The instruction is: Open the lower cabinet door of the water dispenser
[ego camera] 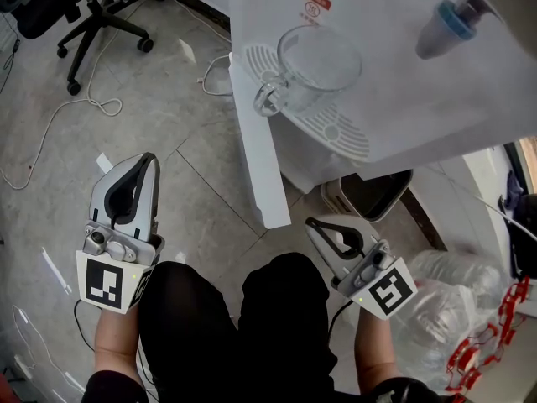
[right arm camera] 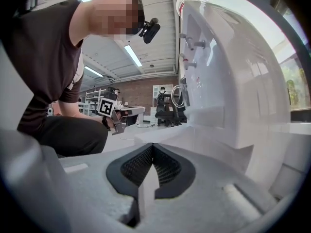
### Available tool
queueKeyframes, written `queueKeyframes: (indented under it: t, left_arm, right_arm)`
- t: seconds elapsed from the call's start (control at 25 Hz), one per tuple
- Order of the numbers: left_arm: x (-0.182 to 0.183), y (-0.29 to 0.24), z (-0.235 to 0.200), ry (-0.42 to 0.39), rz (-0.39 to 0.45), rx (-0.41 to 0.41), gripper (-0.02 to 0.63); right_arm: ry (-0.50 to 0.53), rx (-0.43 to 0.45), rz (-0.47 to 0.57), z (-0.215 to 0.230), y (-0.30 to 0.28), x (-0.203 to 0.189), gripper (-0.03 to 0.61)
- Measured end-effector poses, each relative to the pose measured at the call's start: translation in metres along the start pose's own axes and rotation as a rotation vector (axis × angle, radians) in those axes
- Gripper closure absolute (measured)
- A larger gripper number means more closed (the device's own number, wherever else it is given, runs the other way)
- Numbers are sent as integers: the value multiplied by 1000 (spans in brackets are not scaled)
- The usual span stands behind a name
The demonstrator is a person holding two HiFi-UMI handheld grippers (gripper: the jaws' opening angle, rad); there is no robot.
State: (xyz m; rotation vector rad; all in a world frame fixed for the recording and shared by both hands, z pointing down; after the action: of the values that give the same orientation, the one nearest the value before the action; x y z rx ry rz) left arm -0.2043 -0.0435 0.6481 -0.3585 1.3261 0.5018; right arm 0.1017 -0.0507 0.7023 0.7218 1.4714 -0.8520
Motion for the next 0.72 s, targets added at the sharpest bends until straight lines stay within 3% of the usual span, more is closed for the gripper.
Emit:
queueKeyframes:
  t: [0.2,0.4,0.56,0.72]
  left_arm:
    - [-4,2,3,43,-8,4,607]
    - [2,-1,6,18,17,-14,607]
    - [-2,-1,9,82,4,-14,607]
    - [-1,-4,11,87,15,-18,607]
  right_arm:
    - [-8,39,27,3,-22,5,574]
    - [0,66,30,-6,-37,9,574]
    - [37,18,8,-9,-49,13,574]
    - [51,-56,-20,-11,-61,16,574]
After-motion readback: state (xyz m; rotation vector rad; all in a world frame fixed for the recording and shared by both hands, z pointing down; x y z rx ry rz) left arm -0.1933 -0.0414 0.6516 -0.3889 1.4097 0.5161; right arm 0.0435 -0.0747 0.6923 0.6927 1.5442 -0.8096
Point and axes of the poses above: the fingertips, and each gripper's own axes: y backward along the fingers, z to its right, x out of its top, the point moved 8 cm from there along y, backward along the fingers, and after that the axes turned 12 degrees about -x, right-handed, at the moved point
